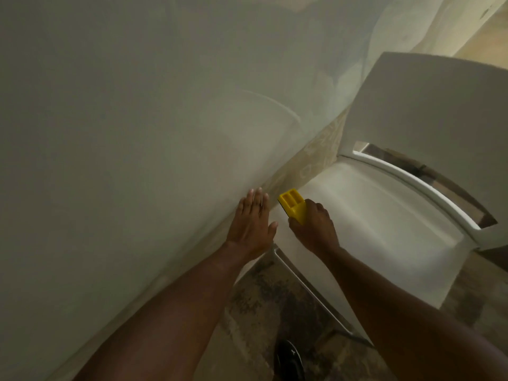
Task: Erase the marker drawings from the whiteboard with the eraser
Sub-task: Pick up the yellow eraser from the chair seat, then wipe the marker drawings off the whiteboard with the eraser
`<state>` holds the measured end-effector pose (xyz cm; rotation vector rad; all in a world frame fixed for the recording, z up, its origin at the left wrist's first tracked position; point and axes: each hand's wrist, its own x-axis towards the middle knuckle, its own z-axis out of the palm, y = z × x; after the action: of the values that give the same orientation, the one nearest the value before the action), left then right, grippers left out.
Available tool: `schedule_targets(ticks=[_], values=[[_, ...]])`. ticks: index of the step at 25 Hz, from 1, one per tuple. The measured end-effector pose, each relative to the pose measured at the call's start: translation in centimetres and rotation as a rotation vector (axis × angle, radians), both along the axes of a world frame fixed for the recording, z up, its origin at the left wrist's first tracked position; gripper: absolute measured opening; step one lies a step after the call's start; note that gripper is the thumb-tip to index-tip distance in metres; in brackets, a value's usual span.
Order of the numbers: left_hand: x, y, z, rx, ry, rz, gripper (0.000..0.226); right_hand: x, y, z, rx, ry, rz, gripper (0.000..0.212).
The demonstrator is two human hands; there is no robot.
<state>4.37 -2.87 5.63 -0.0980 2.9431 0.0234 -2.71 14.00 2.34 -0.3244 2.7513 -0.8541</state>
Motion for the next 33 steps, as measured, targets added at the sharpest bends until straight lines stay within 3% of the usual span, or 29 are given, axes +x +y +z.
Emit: schedule_targets(ticks=[7,17,24,33], values=[[4.9,-4.5,10.3,-0.141,0.497,0.012,0.076,3.2,-5.3,11.4,-0.303,0.269,0.011,0.067],[15.7,-12.8,31.3,-0.347,0.974,0.011,0.071,9.9,-15.1,33.0,-0.712,0.662,0.132,0.057],[27.8,-17.3,44.8,-0.509,1.225,0.05,0.07,19.6,-21.7,46.5,-0.941,0.823,0.296,0.062],[43.4,-24.8,55.7,-0.777,1.33,0.179,0.071,30.8,-29.3,59.0,-1.098,1.014,0.495,0.063]])
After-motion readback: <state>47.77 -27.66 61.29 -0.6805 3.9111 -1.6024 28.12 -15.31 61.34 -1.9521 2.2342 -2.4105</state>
